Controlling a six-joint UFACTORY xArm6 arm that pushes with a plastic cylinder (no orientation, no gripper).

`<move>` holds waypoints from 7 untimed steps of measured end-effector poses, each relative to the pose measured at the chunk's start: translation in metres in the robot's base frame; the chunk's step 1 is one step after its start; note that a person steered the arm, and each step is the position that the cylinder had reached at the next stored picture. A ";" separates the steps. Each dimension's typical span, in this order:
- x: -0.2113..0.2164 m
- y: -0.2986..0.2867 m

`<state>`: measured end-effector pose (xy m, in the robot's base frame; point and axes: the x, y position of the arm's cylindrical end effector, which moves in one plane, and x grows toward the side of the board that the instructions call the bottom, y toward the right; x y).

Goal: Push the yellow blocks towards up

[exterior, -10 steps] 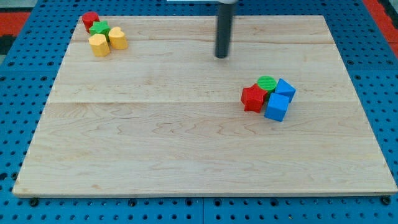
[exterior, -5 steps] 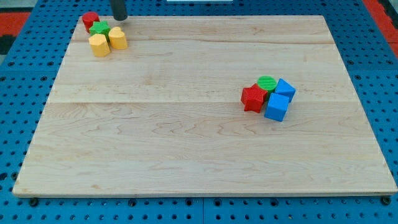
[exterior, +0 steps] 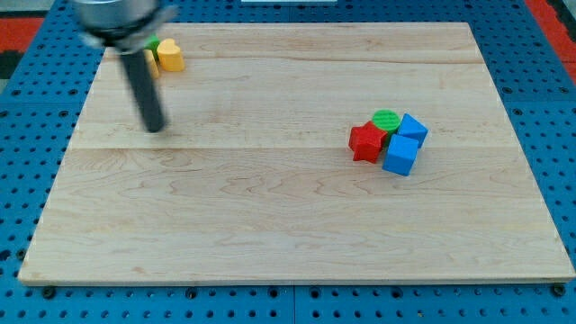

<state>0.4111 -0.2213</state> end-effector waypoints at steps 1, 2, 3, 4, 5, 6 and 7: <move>-0.012 -0.079; -0.019 -0.084; -0.055 -0.036; -0.073 -0.081; -0.094 -0.059; -0.116 0.050; -0.116 0.144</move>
